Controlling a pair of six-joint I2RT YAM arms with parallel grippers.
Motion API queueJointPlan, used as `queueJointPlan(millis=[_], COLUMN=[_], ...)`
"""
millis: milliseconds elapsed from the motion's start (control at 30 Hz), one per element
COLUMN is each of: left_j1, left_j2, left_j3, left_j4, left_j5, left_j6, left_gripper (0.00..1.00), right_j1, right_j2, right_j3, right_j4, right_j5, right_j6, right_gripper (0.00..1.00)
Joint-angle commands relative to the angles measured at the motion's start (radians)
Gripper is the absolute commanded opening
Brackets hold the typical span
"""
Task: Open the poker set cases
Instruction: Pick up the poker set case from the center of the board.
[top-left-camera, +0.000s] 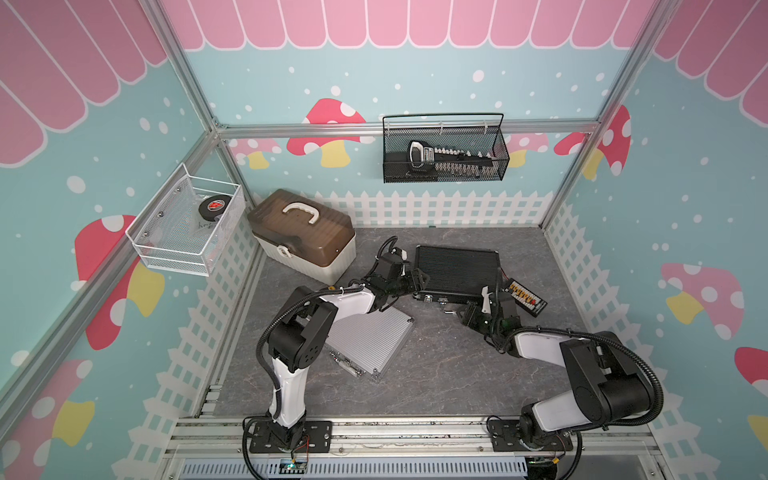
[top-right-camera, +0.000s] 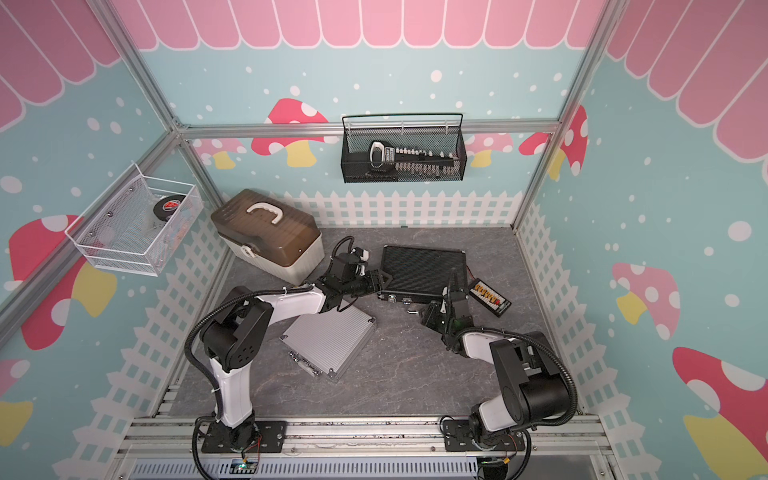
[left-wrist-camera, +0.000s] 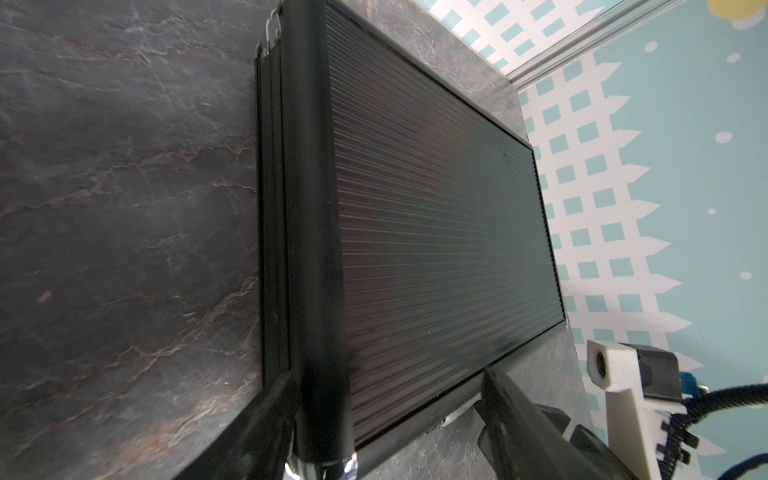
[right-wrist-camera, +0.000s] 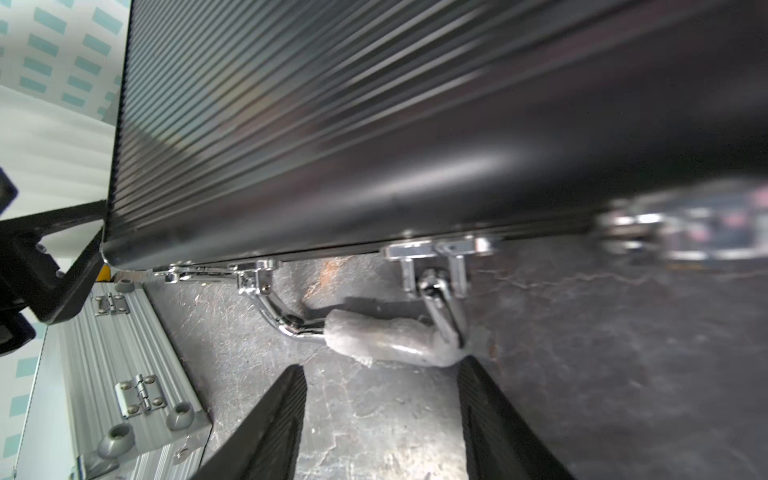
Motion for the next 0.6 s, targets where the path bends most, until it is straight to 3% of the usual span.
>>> queueJointPlan(millis=[0, 300, 567], left_j1=[-0.003, 0.006, 0.007], left_j2=[0.020, 0.021, 0.051], left_j3=[-0.005, -0.001, 0.015], left_j4=[-0.018, -0.039, -0.039], left_j5=[0.004, -0.007, 0.022], left_j6=[-0.014, -0.002, -0.026], left_gripper=[0.71, 0.71, 0.71], right_j1=[-0.023, -0.071, -0.117], right_j2=[-0.027, -0.010, 0.118], right_j3=[-0.014, -0.017, -0.023], right_j4=[0.000, 0.083, 0.314], right_j5=[0.011, -0.053, -0.224], right_j6=[-0.030, -0.097, -0.061], right_gripper=[0.59, 0.61, 0.52])
